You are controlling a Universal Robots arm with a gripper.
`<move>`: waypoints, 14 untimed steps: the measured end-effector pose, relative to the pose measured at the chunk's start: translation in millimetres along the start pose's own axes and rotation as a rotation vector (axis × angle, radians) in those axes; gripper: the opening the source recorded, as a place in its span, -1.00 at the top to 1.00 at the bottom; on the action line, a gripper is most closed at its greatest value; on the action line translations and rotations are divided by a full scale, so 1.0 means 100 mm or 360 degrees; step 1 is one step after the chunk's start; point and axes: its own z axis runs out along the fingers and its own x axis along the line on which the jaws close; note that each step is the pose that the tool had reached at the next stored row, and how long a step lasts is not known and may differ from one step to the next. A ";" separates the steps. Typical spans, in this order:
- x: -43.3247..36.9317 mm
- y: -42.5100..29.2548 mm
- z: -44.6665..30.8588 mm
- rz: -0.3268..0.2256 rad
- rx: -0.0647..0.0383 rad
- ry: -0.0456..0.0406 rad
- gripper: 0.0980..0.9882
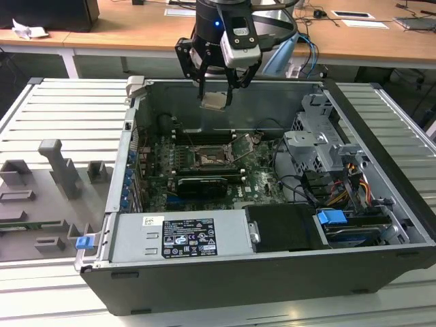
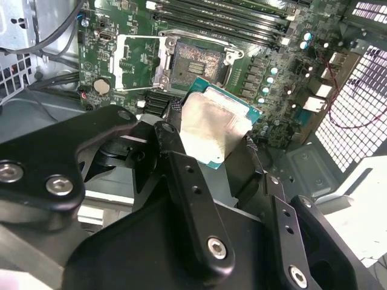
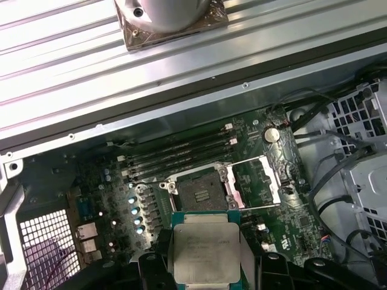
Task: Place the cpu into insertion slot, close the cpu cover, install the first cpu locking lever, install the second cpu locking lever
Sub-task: 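Place the cpu into insertion slot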
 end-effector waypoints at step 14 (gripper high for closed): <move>0.000 -0.001 0.011 0.0187 -0.0003 -0.0017 0.02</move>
